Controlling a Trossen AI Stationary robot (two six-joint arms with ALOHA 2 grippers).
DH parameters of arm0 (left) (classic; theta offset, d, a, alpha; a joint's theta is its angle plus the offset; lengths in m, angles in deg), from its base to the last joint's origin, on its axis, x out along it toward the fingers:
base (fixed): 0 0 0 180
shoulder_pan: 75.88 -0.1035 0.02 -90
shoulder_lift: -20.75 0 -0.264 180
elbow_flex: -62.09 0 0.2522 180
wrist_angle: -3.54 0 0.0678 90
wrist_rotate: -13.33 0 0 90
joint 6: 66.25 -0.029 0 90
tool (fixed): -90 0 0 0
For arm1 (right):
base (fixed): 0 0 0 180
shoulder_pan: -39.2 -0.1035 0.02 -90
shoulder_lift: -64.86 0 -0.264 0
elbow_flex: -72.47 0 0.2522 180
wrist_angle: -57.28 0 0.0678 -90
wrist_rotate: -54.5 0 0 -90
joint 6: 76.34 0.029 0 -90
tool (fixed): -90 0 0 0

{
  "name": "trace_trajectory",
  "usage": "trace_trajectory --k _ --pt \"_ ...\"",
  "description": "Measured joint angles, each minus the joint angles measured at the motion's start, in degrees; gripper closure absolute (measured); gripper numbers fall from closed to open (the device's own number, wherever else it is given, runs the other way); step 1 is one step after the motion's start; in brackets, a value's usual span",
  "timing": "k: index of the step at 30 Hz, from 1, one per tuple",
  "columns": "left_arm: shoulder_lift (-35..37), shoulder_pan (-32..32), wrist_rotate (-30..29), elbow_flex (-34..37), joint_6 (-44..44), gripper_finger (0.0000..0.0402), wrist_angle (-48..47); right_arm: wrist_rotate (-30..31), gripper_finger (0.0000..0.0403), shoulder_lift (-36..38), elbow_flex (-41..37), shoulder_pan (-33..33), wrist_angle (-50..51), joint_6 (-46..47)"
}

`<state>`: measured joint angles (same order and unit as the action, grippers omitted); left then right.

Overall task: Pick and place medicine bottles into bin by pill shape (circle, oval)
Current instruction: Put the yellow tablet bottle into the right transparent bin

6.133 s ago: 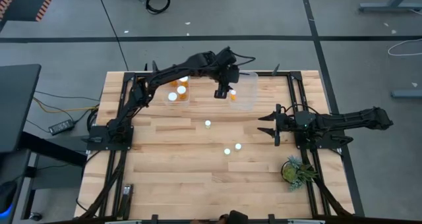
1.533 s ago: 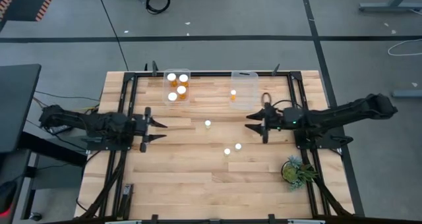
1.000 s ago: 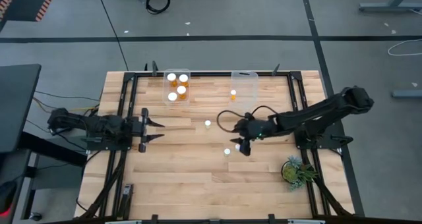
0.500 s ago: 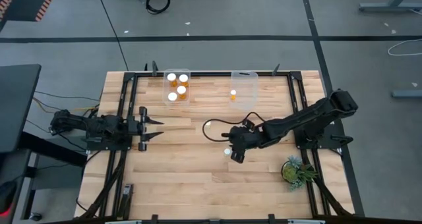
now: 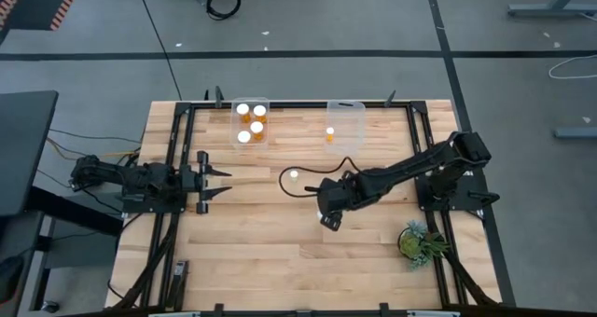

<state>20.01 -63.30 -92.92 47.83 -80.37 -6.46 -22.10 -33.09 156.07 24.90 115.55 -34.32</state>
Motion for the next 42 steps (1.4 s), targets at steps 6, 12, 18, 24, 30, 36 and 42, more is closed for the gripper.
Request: trace_trajectory --k 6,12,18,24,30,36,42 --pt "0.0 0.0 0.0 0.0 2.1 0.023 0.2 -1.7 0.0134 0.0 -0.1 0.7 0.6 1.1" --pt "0.0 0.0 0.0 0.0 2.5 0.023 0.2 -1.7 0.0138 -0.4 -0.1 0.7 0.6 1.5" --pt "0.0 0.0 0.0 0.0 2.5 0.023 0.3 -4.8 0.0138 -4.2 -0.2 1.2 0.8 1.1" --pt "0.0 0.0 0.0 0.0 2.5 0.023 0.4 -5.7 0.0139 -6.5 -0.2 1.3 1.3 1.0" --pt "0.0 0.0 0.0 0.1 2.5 0.023 0.5 -6.5 0.0159 -6.3 -0.2 1.5 2.1 1.6" --pt "0.0 0.0 0.0 0.1 2.5 0.023 0.6 -7.4 0.0204 -6.2 -0.2 1.5 2.5 2.1" --pt "0.0 0.0 0.0 0.1 2.5 0.023 0.6 -8.2 0.0243 -6.2 -0.2 1.5 2.6 1.7"
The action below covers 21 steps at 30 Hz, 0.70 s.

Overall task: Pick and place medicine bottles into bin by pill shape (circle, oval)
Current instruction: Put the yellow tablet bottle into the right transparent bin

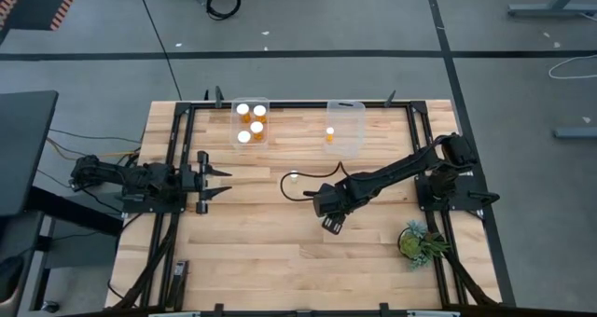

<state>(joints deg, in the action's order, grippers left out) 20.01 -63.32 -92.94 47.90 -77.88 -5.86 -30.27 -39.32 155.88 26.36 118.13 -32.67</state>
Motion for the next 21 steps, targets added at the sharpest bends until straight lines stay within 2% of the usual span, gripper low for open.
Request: trace_trajectory --k 7,17,21 --pt "0.0 0.0 0.0 0.0 0.0 0.023 0.0 0.0 0.0274 0.0 0.0 0.0 0.0 -0.3" --pt "0.0 0.0 0.0 0.0 0.0 0.023 0.0 -0.1 0.0271 0.0 0.0 0.4 0.0 -1.7" --pt "0.0 0.0 0.0 0.0 0.0 0.023 0.0 -1.8 0.027 0.0 0.0 1.7 0.0 -3.0"
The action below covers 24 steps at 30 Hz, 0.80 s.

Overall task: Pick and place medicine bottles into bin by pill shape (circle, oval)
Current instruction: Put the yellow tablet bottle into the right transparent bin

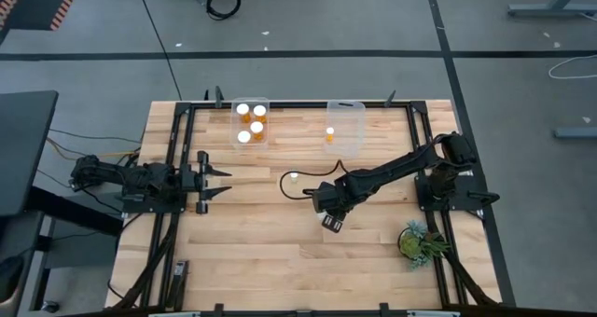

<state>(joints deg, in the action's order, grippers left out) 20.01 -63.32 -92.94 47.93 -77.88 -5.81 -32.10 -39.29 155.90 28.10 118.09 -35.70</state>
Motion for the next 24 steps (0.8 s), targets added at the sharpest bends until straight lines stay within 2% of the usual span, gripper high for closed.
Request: trace_trajectory --k 24 --pt "0.0 0.0 0.0 0.0 0.0 0.023 0.0 -0.8 0.027 6.8 1.0 7.4 5.5 -3.3"
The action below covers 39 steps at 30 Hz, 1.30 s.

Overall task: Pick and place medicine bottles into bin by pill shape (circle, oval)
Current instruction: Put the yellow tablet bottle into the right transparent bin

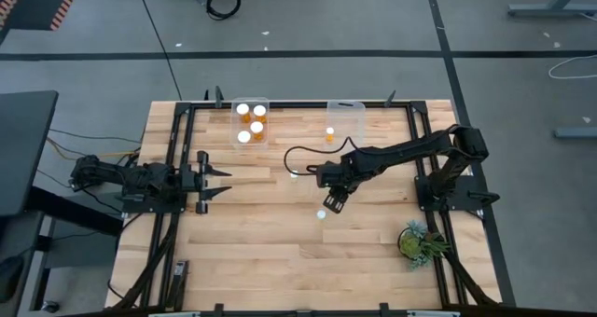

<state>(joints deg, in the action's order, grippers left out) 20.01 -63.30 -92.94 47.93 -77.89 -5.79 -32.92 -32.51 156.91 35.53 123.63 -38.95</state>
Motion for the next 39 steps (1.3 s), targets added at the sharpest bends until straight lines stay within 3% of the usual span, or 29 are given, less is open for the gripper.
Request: trace_trajectory --k 17,28,39 --pt "0.0 0.0 0.0 0.0 0.0 0.023 -0.1 9.7 0.027 0.0 15.8 1.7 15.9 -2.8" --pt "0.0 0.0 0.0 0.0 0.0 0.023 -0.1 10.0 0.027 0.0 21.2 7.9 19.3 -7.0" --pt "0.0 0.0 0.0 0.0 0.0 0.023 0.0 9.9 0.027 0.0 21.7 13.1 21.7 -8.1"
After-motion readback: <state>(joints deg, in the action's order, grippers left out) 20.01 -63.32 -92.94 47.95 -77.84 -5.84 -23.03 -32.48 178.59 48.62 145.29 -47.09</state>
